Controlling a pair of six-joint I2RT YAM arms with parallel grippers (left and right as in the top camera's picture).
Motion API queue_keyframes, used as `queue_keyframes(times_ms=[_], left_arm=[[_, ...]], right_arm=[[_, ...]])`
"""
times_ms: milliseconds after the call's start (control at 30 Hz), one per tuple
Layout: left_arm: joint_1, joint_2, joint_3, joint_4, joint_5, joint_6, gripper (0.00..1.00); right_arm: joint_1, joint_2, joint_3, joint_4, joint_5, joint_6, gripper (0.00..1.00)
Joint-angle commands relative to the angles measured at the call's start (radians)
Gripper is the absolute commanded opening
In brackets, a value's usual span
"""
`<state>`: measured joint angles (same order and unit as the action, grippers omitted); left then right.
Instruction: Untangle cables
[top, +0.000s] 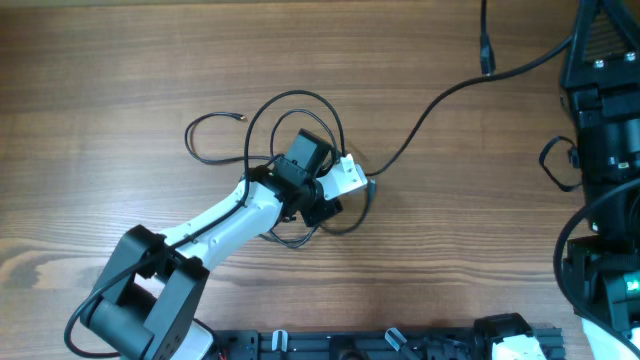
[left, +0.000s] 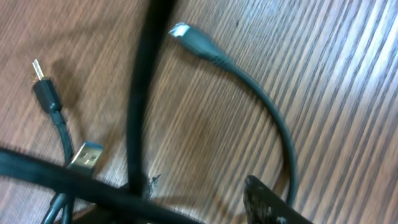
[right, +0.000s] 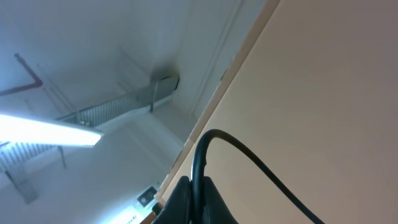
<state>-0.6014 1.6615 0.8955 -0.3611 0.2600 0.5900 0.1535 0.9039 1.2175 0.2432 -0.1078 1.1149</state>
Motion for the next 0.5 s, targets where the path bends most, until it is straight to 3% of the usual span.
queue_keyframes(times_ms=[0,133,233,400,433,467], left_arm=[[-0.001,0.004,0.0,-0.004,-0.07,0.004,0.04],[-0.001,-0.08,0.0,-0.002,-0.174,0.005,0.04],[0.018,-0.182,0.0,0.017,-0.412,0.005,0.04],[0.167,-0.258,0.0,0.058,-0.634,-0.093,0.06],[0.217,-0.263,0.0,0.058,-0.644,-0.138,0.14],[0.28,-0.263,0.0,0.058,-0.643,-0.201,0.32]], right_arm=[[-0.004,-0.003,0.026,-0.007,0.086,0.008,0.04],[-0.004,0.011,0.026,-0.034,0.09,0.006,0.04],[-0.006,0.029,0.026,-0.039,0.093,0.007,0.05],[-0.008,0.037,0.026,-0.04,0.094,0.01,0.05],[-0.008,0.037,0.026,-0.044,0.094,0.01,0.04],[-0.009,0.042,0.026,-0.051,0.097,0.01,0.04]])
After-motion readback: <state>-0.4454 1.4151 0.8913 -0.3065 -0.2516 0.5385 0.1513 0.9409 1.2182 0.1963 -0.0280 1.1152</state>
